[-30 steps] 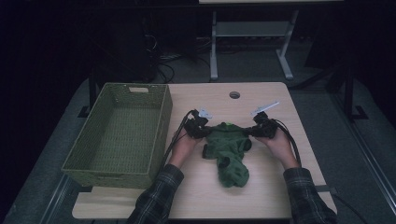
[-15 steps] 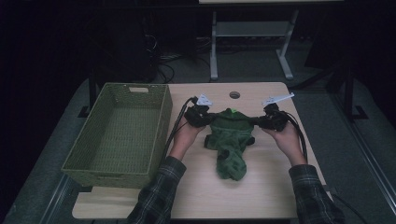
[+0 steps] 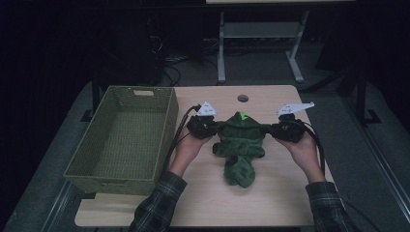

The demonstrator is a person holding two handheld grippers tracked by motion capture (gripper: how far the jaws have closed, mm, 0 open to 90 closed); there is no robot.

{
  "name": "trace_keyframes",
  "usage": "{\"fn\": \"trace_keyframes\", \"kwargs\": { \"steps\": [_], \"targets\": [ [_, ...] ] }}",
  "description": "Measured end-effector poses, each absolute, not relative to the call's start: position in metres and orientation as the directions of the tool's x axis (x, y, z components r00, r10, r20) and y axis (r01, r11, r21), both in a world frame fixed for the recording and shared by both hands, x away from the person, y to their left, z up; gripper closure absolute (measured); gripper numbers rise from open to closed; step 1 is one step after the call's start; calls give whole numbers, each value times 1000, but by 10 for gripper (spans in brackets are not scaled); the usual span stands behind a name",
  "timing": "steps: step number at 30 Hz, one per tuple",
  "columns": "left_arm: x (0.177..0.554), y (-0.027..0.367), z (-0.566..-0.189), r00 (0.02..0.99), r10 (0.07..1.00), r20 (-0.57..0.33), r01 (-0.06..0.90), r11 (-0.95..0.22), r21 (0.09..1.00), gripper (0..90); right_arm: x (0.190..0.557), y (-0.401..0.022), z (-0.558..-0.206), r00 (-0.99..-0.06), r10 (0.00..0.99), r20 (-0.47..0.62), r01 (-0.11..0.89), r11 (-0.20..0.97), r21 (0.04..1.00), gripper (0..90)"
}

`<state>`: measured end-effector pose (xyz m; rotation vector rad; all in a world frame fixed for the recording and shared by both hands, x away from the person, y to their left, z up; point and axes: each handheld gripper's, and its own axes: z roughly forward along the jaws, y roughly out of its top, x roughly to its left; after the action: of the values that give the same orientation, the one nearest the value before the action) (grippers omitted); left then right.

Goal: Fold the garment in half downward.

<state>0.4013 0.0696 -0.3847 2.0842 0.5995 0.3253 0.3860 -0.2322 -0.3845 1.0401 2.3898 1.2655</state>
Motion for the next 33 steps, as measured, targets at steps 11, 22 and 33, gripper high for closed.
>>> {"fn": "trace_keyframes", "kwargs": {
  "steps": [11,22,33],
  "targets": [
    [370,77,-378,871,490,-11,269,-459,847,865,348,-230,-385,-753,651,94,429,378,820,878],
    [342,82,-384,897,442,17,234,-506,830,865,318,-229,-392,-781,614,113,419,382,824,873],
    [316,85,-403,925,380,-1,230,-556,799,866,290,-222,-409,-809,573,127,420,414,807,873]
  ]
}}
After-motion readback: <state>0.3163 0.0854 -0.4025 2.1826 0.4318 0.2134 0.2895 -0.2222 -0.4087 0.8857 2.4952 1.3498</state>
